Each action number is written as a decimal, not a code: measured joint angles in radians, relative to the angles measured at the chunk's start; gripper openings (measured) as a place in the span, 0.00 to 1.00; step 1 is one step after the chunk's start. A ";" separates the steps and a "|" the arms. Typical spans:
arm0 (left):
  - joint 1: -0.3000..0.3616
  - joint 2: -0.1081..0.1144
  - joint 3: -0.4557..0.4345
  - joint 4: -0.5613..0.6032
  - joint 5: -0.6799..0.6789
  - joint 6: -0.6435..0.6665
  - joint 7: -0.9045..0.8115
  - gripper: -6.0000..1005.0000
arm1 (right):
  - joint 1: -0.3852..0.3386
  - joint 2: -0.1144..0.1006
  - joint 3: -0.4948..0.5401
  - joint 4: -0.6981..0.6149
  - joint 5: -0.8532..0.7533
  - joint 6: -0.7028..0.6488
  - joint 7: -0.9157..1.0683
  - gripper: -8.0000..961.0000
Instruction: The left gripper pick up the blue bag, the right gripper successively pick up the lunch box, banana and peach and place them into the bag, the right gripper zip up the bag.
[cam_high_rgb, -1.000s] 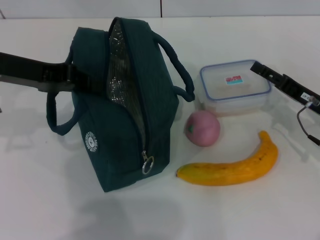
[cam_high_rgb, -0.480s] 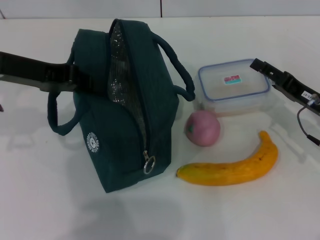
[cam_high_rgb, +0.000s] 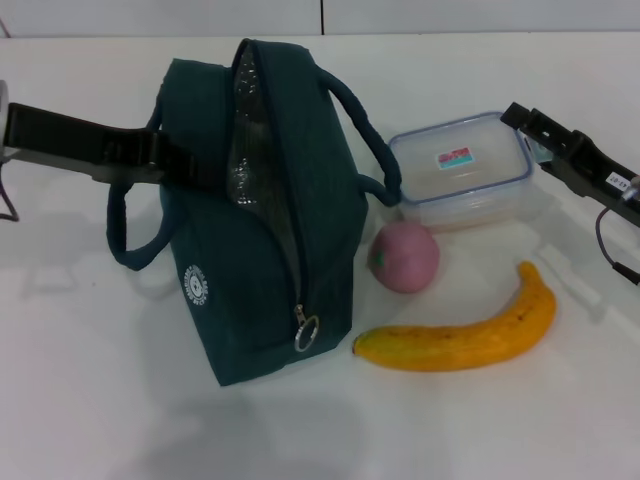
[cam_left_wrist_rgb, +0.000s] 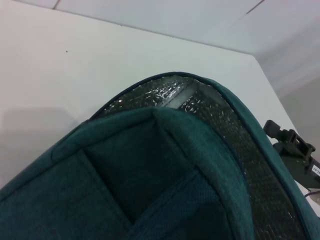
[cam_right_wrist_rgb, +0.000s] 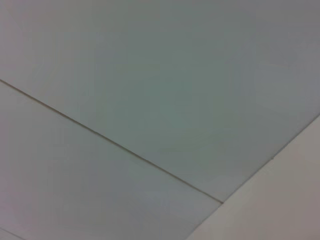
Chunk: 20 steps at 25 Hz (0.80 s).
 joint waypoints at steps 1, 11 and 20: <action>-0.003 0.001 0.000 -0.005 0.000 0.000 0.003 0.04 | 0.001 0.000 0.001 0.000 0.002 -0.005 0.005 0.82; -0.024 0.005 0.000 -0.009 0.000 -0.003 0.018 0.04 | 0.024 0.002 0.004 0.004 0.006 -0.018 0.041 0.78; -0.036 0.007 0.002 -0.020 0.000 -0.003 0.021 0.04 | 0.037 0.001 0.000 0.008 0.004 -0.015 0.064 0.75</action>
